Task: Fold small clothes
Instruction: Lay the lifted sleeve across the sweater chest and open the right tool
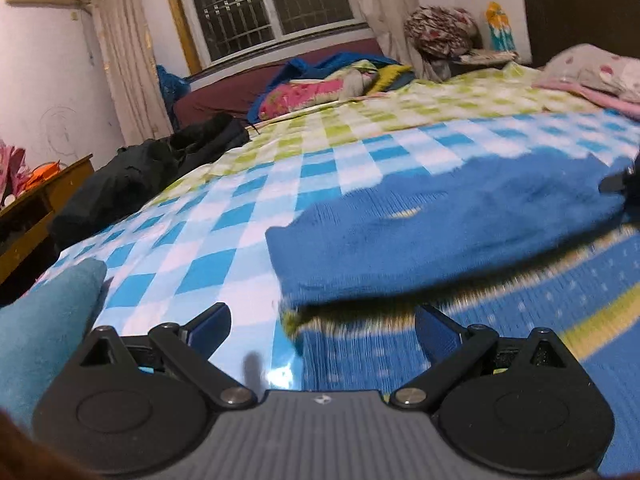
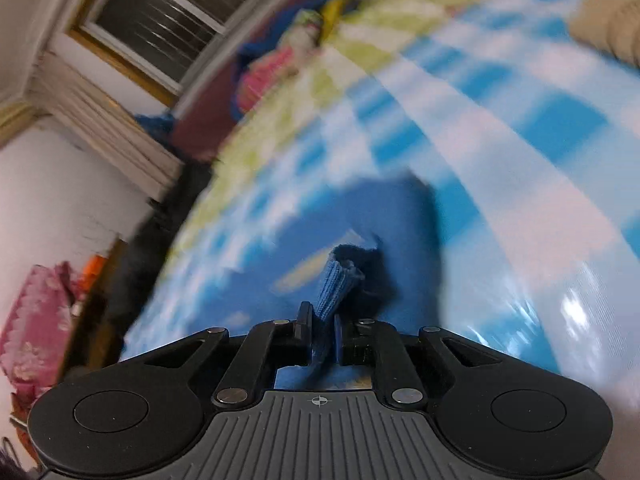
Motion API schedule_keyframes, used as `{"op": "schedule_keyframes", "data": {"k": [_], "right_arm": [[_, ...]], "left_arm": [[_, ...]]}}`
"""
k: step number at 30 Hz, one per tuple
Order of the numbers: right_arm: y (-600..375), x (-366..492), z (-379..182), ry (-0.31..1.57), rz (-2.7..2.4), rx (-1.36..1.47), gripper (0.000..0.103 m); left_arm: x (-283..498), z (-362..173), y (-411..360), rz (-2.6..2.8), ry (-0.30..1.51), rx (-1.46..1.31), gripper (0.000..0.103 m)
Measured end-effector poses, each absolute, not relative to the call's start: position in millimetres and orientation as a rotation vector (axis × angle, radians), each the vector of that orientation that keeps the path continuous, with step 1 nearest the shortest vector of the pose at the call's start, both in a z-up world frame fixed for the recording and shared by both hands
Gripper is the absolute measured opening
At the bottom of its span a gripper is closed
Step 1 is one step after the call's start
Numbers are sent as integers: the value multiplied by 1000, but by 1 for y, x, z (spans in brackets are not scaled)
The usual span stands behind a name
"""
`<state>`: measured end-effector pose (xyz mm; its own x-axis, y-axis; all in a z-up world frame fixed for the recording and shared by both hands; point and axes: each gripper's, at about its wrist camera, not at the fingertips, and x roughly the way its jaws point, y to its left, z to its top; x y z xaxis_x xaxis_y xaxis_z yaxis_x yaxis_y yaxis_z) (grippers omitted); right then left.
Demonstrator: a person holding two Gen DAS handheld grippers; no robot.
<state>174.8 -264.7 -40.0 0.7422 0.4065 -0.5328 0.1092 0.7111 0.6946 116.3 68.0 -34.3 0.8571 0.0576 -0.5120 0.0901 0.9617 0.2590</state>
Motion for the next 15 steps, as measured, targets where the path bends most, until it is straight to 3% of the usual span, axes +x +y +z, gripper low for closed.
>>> {"op": "schedule_keyframes", "data": {"k": [15], "right_arm": [[-260, 156, -12, 640, 52, 519, 16]], "left_arm": [[129, -13, 60, -32, 471, 250, 103]]}}
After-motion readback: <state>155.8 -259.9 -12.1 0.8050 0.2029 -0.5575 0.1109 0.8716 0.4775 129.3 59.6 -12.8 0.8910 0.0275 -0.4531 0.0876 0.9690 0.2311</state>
